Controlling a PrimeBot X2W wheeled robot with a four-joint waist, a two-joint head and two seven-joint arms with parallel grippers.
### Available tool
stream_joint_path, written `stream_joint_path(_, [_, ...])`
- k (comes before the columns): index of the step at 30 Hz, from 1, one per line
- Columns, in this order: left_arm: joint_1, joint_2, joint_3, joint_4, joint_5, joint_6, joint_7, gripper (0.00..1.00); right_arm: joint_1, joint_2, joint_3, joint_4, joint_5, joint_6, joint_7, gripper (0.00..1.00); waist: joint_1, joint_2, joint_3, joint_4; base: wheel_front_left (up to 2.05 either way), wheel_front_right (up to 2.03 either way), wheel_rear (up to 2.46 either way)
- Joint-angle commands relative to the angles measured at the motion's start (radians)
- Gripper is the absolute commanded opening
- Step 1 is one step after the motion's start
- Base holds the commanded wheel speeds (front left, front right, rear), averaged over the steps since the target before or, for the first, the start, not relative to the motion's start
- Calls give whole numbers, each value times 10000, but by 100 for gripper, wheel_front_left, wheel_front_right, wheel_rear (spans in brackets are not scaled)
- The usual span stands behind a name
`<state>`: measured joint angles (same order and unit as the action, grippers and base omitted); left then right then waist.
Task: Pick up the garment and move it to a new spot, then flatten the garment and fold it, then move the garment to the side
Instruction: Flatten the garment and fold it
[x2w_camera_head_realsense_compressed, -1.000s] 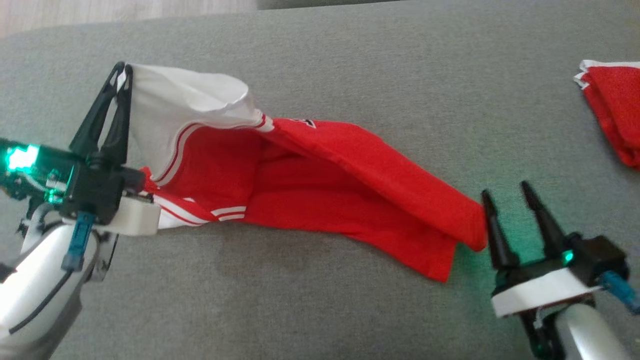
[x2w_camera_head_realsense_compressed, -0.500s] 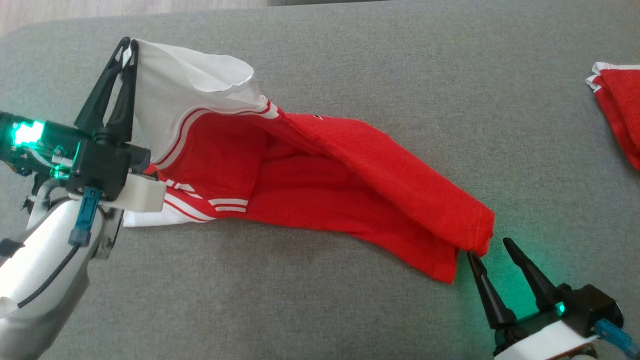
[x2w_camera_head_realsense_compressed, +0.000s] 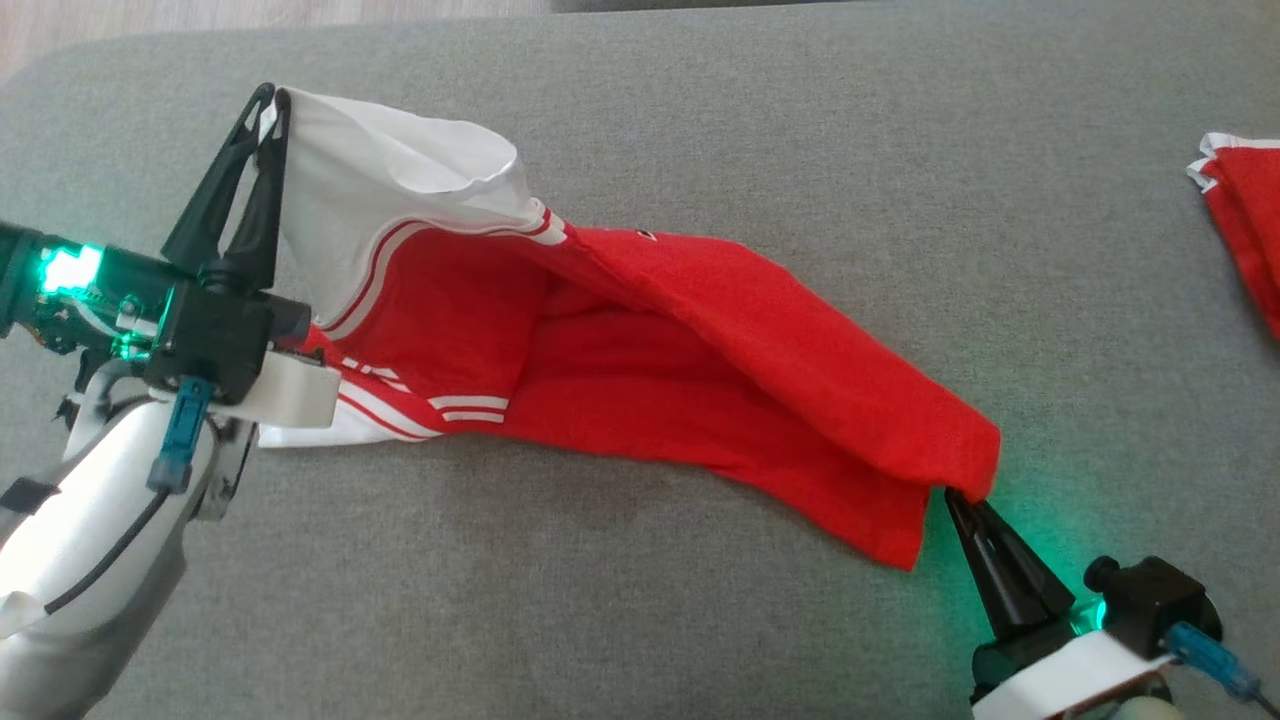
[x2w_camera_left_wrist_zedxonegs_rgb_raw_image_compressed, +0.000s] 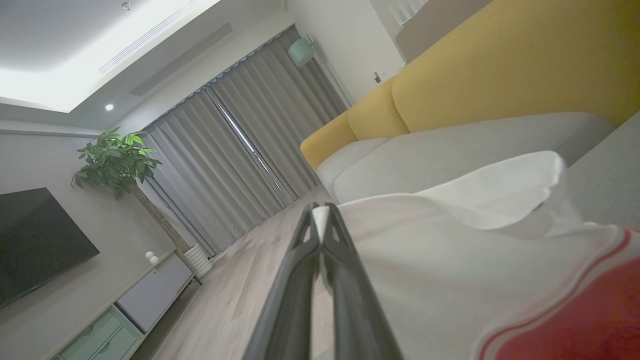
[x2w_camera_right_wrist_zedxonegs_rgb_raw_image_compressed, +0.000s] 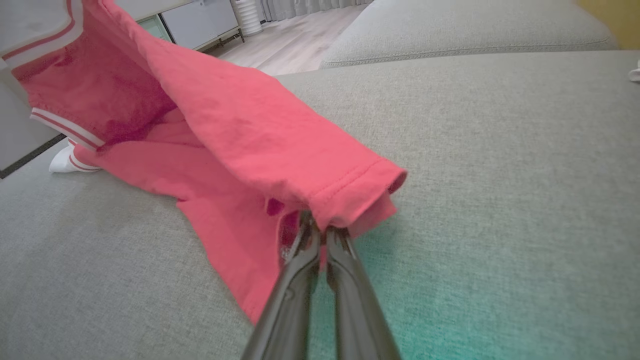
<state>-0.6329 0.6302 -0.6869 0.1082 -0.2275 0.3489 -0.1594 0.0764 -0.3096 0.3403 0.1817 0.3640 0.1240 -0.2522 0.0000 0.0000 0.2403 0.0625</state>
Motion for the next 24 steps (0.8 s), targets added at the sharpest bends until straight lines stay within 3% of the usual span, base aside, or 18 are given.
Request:
stream_joint_path(1, [-626, 374, 458, -160, -19, 25, -38, 0, -134, -162, 175, -226, 71, 67, -95, 0, 0, 0, -62, -34, 0, 0, 0])
stream_joint_path(6, [-497, 391, 434, -33, -71, 27, -287, 0, -159, -19, -397, -896, -13, 67, -95, 0, 0, 0, -516, -170, 0, 0, 0])
stream_joint_path(13, [-535, 687, 508, -89, -115, -279, -745, 0, -799, 224, -2465, -2594, -123, 67, -95, 0, 0, 0, -1787, -448, 0, 0, 0])
stream_joint_path(24, [-1459, 1397, 1155, -1444, 79, -642, -986, 0, -3421, -1482, -3269, -3647, -909, 67, 399, 0, 0, 0, -3047, -518, 0, 0, 0])
